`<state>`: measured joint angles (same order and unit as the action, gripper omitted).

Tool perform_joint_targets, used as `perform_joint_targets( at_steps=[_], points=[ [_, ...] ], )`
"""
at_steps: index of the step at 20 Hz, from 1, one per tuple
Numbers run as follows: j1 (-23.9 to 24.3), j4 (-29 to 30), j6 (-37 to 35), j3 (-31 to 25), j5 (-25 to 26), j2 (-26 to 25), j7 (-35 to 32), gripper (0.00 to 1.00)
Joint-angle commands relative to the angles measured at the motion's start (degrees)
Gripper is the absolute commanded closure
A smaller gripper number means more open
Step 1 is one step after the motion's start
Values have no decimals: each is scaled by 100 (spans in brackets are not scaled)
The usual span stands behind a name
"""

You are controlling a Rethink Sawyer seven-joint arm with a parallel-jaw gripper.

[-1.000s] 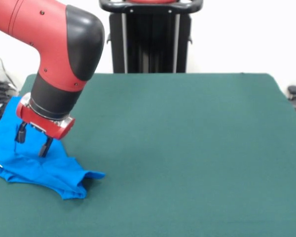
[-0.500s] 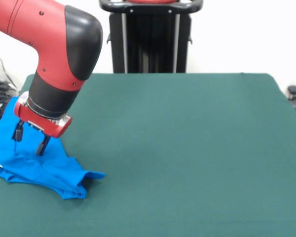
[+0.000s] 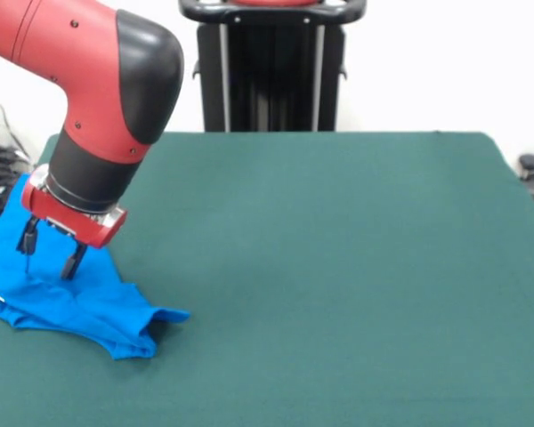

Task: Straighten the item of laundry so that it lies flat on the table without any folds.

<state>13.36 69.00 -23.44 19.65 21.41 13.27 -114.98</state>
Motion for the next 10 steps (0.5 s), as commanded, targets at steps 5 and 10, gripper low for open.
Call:
perform_joint_targets(
  at_steps=[5, 10],
  points=[
    [5, 20, 317, -508, 262, -364, -154, 0],
    [-23, -57, 358, -451, 289, -426, -203, 0]
  ],
)
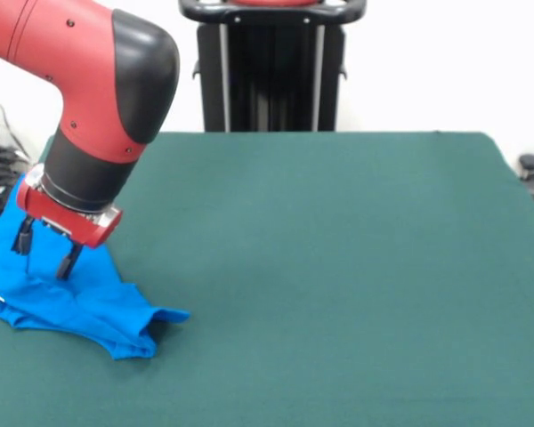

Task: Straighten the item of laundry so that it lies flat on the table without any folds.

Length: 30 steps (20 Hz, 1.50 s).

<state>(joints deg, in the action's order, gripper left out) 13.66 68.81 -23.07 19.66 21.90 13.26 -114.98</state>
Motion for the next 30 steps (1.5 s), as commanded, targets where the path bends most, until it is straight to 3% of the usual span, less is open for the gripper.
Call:
perform_joint_targets(
  at_steps=[1, 30],
  points=[
    [-53, -44, 336, -450, 243, -435, -210, 0],
    [66, -255, 611, -493, 449, -596, -175, 0]
  ],
)
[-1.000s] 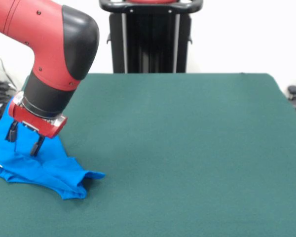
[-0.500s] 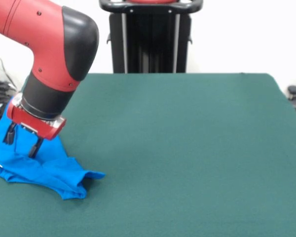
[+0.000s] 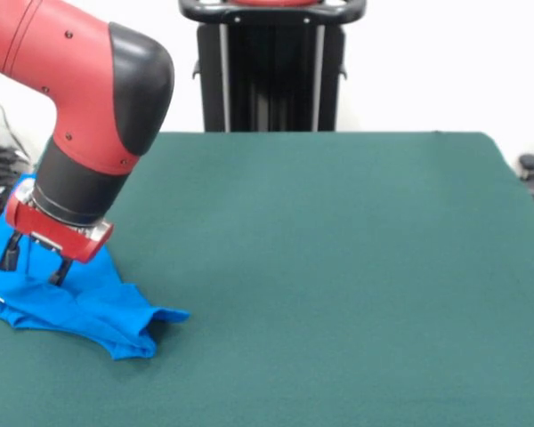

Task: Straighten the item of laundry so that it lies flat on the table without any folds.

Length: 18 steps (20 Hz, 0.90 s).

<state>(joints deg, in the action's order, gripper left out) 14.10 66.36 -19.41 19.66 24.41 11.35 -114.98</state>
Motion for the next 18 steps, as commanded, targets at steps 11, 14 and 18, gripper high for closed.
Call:
perform_joint_targets(
  at_steps=[11, 14, 18],
  points=[
    [14, -170, 229, -485, 159, -506, -190, 0],
    [-26, -173, 176, -445, 159, -469, -194, 0],
    [-40, -168, 223, -409, 145, -480, -273, 0]
  ],
)
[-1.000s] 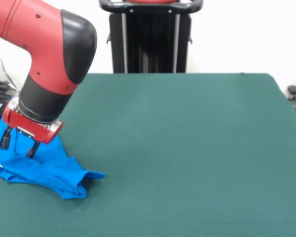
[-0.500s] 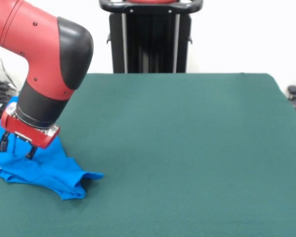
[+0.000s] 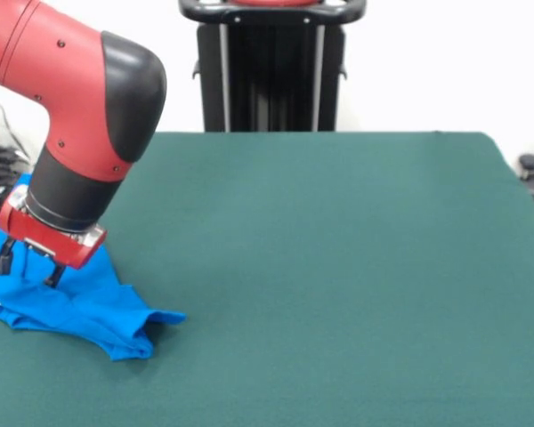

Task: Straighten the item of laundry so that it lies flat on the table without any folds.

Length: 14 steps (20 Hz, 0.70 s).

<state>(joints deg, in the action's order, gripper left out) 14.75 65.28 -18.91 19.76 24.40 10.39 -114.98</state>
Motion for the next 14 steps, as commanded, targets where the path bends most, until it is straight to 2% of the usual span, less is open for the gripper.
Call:
perform_joint_targets(
  at_steps=[1, 6, 7, 14],
  points=[
    [-112, -61, 171, -416, 135, -391, -291, 0],
    [-136, -30, 164, -406, 112, -375, -331, 0],
    [-94, -10, 75, -451, 48, -361, -334, 100],
    [-211, -15, 272, -259, 107, -409, -487, 100]
  ],
)
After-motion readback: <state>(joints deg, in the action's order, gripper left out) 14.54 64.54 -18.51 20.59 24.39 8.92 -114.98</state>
